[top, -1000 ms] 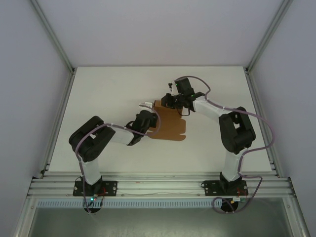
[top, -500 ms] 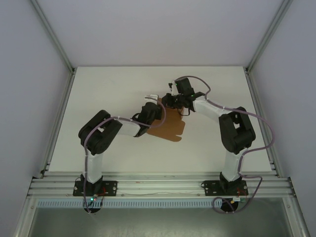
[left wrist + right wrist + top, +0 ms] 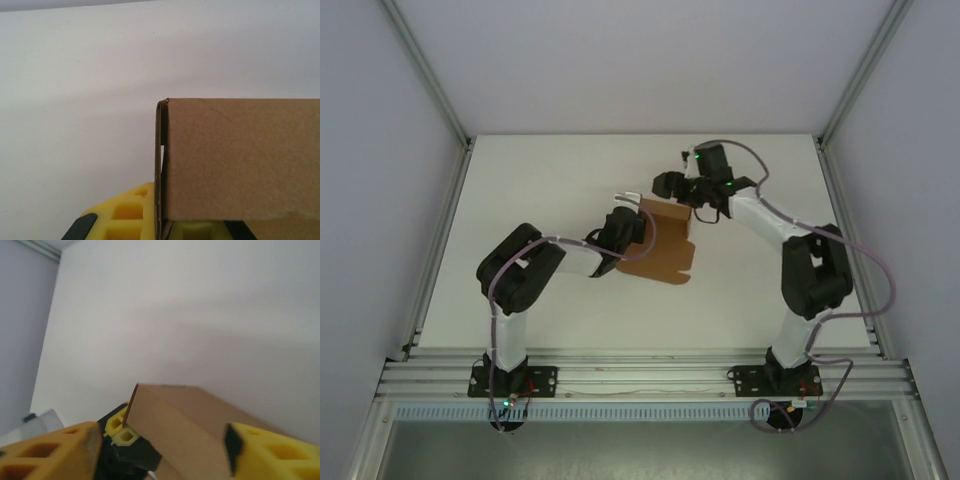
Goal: Assemble paper box
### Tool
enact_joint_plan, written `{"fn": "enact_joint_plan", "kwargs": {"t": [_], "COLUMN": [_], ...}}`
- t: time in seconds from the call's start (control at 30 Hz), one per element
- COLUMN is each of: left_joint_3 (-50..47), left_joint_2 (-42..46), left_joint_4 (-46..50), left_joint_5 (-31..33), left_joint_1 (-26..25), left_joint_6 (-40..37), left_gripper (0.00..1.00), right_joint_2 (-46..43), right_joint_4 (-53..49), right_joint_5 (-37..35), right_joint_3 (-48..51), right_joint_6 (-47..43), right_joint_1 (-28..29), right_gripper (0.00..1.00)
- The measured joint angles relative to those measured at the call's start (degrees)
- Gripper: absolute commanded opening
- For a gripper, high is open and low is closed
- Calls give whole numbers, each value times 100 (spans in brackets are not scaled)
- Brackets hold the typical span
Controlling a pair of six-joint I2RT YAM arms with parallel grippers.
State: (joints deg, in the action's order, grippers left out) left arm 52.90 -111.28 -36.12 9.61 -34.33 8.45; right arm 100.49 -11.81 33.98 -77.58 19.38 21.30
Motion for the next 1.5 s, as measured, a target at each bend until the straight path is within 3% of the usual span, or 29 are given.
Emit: {"fn": "enact_joint_plan", "kwargs": {"t": [0.03, 0.13, 0.23, 0.47, 0.67, 0.8, 1.13, 1.33, 1.5], "left_joint_3": [-61, -120, 59, 2052, 4087, 4597, 5335, 5294, 4680], "left_joint_2": [96, 470, 927, 1370, 918, 369, -1528, -1703, -1679], "left_joint_4": [92, 573, 1414, 4889, 7591, 8651, 9576, 8974, 8065], "left_joint_5": [-26, -260, -927, -2332, -2212, -1784, -789, 127, 951], "left_joint_1": [24, 133, 358, 619, 457, 133, -479, -717, -968], "left_joint_6": [-74, -273, -638, -2841, -4266, -4802, -5031, -5053, -5211], "left_gripper": [0, 0, 0, 0, 0, 0, 0, 0, 0], "right_joint_2": [-184, -927, -1670, -2817, -2959, -2957, -2957, -2957, -2957], "right_joint_4": [4, -4, -55, -140, -334, -479, -610, -623, -616], "right_joint_5": [-44, -341, -866, -1926, -2118, -2166, -2205, -2203, -2201], "right_joint_3": [39, 323, 713, 1762, 1969, 1976, 1982, 2028, 2039], "right_joint_6": [-2, -122, -291, -627, -876, -960, -1047, -1054, -1071], "right_joint_1": [-90, -291, -339, -374, -400, -400, -479, -503, -503], "right_gripper": [100, 100, 100, 100, 100, 100, 100, 100, 100]}}
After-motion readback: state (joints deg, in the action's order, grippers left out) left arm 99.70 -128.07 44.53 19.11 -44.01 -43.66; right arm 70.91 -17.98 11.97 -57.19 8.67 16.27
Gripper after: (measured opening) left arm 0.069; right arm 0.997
